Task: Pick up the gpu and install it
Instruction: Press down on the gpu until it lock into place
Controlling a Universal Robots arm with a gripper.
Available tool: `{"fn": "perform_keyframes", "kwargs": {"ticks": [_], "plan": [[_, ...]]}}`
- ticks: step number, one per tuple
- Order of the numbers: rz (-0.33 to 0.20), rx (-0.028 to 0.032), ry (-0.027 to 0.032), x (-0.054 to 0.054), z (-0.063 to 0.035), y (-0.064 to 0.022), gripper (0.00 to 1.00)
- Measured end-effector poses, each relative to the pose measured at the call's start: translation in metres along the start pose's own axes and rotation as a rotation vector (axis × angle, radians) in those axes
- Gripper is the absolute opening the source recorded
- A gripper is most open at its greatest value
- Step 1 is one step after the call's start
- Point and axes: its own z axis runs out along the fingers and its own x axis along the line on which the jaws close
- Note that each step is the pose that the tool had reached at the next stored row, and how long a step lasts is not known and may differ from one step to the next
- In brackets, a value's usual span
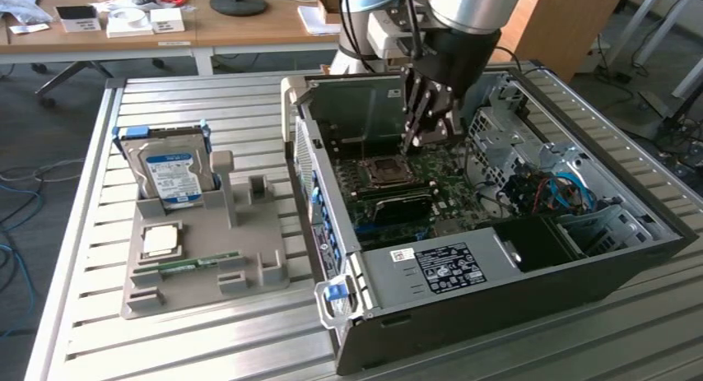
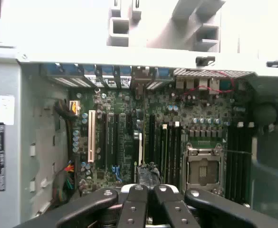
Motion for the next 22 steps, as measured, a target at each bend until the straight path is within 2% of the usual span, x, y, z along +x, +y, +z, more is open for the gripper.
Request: {"fn": "perform_keyframes", "kwargs": {"ticks": [18, 22], "plan": [[0.0, 0.0, 0.0, 0.0, 0.0, 0.0, 0.11], [0.0, -0.0001, -0.0001, 0.0005, 0.0062, -0.0002, 0.11]]}}
